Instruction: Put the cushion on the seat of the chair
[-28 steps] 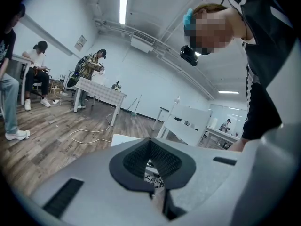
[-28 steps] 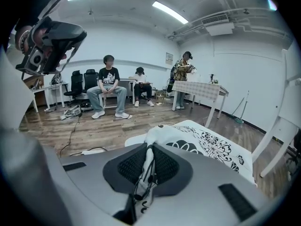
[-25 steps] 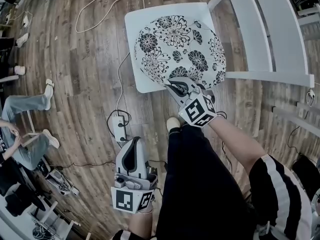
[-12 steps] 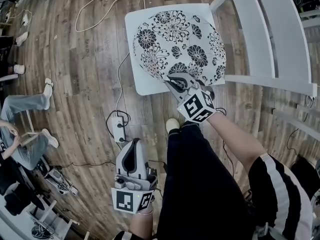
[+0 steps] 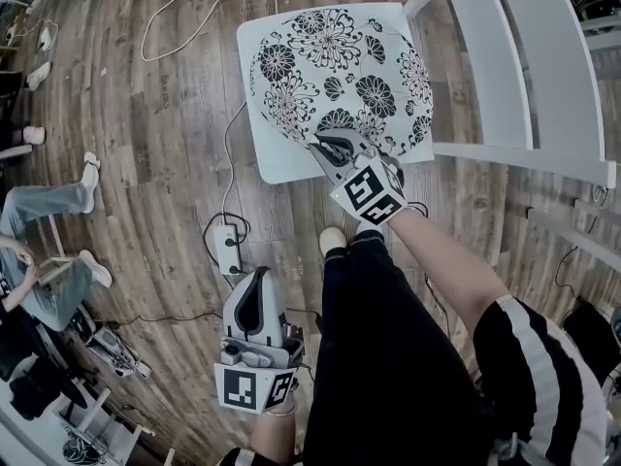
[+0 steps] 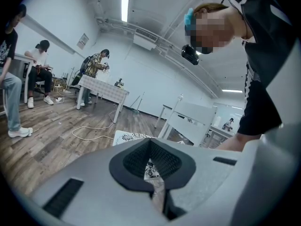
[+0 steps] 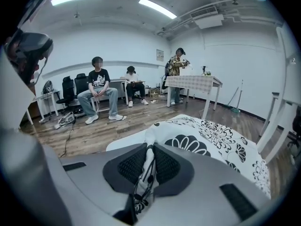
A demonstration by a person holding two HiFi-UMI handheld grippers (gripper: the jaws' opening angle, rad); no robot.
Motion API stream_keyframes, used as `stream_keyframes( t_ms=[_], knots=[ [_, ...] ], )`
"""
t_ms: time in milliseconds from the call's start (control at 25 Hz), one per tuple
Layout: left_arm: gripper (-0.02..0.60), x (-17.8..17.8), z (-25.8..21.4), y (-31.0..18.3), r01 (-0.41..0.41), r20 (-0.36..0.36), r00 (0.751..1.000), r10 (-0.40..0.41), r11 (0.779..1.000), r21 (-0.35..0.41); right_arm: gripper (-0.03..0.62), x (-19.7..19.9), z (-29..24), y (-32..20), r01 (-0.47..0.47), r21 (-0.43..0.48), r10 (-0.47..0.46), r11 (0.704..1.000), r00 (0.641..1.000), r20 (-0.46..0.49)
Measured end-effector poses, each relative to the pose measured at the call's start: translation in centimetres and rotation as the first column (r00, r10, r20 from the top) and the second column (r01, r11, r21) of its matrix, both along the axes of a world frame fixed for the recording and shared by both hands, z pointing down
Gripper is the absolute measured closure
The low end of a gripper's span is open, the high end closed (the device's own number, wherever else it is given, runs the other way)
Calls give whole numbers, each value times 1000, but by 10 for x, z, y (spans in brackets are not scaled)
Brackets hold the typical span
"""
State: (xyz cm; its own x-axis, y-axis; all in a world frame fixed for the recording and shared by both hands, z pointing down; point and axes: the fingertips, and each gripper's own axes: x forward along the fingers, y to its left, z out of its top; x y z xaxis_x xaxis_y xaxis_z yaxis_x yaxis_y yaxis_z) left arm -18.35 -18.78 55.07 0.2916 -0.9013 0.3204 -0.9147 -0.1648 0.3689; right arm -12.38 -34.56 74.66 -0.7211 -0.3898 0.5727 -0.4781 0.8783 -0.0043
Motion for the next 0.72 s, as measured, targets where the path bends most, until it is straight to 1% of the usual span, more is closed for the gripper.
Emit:
stream_keyframes(
  t_ms=[160,280,360,440,720],
  knots=[
    [578,0,2,1,-7,-1,1000,7,1000,-3,560,-1,8,0,-62,-106,68,992,996,58],
    [578,-2,3,2,-3,-5,1000,3,1000,-6,538,1,10,3,-91,-160,105,983,991,83],
    [578,-3,4,3,3,-11,1000,-3,1000,-7,502,2,11,8,-98,-174,113,980,991,77],
    [578,-3,4,4,2,-13,1000,-3,1000,-6,480,3,12,14,-102,-172,116,980,991,73],
    [578,-2,3,5,-18,-18,1000,18,1000,-1,454,7,11,22,-137,-175,152,975,986,72]
  ],
)
